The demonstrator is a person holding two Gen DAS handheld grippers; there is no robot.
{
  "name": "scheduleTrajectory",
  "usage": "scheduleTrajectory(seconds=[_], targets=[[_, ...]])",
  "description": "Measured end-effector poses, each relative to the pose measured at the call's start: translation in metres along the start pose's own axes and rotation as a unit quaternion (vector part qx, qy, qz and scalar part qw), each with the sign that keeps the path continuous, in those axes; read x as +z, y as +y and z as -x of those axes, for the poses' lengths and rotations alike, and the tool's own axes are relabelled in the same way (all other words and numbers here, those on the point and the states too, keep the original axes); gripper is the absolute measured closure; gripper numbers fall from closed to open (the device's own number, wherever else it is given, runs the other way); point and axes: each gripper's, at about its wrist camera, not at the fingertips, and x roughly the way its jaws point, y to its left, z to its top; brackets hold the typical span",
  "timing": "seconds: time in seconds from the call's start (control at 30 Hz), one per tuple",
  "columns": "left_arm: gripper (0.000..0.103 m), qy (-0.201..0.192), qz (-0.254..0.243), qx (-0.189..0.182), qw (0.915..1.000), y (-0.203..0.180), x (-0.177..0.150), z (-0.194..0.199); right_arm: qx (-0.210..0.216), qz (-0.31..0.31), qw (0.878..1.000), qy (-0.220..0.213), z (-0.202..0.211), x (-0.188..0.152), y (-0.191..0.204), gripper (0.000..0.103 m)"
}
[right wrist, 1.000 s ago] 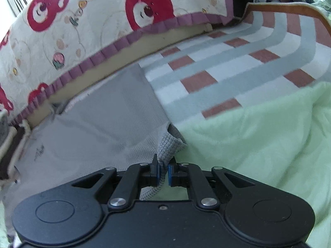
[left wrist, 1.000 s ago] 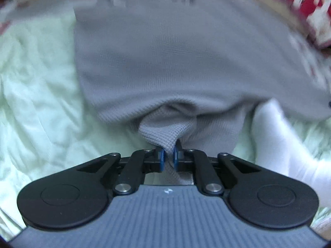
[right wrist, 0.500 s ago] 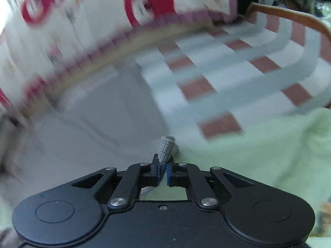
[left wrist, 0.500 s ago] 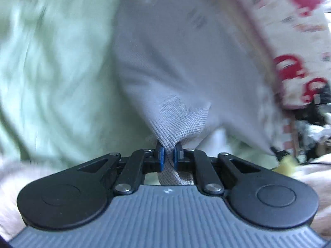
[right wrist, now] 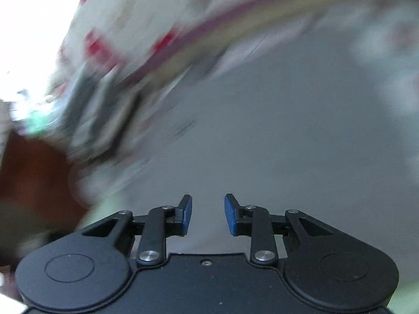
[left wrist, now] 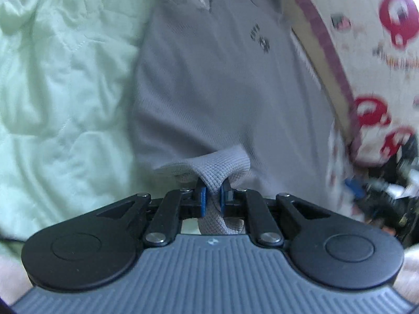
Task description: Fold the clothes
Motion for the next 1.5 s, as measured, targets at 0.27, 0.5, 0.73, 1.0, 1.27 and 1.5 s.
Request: scheduleTrajectory(seconds=[0.27, 0.5, 0.73, 1.0, 1.27, 1.5], targets=[[0.094, 0.0, 0.145, -0.08, 0.9862, 0.038, 0.022, -0.031, 0.083, 0.261, 0.924, 0.265, -0.173, -0.048, 0.117, 0.07], [0.094, -0.035, 0.176, -0.095, 0.9791, 0.056, 0.026, -0.032, 0.02, 0.459, 0.853, 0.247, -0.221, -0.107, 0.151, 0.052], [0.094, -0.047, 0.178, -0.092, 0.9785, 0.064, 0.031, -0.038, -0.059, 0.589, 0.778, 0.21, -0.24, -0.146, 0.157, 0.074], [0.094, -0.045, 0.13, -0.091, 0.9863, 0.056, 0.031, -0.032, 0.048, 0.407, 0.889, 0.205, -0.179, -0.057, 0.134, 0.096], [0.094, -0.026, 0.183, -0.2, 0.9624, 0.049, -0.018, 0.023, 0.164, 0.279, 0.915, 0.242, -0.116, -0.011, 0.127, 0.096], [0.082, 0.013, 0.145, -0.081, 0.986, 0.049, -0.066, 0.071, 0.189, 0.277, 0.87, 0.36, -0.119, -0.041, 0.122, 0.095]])
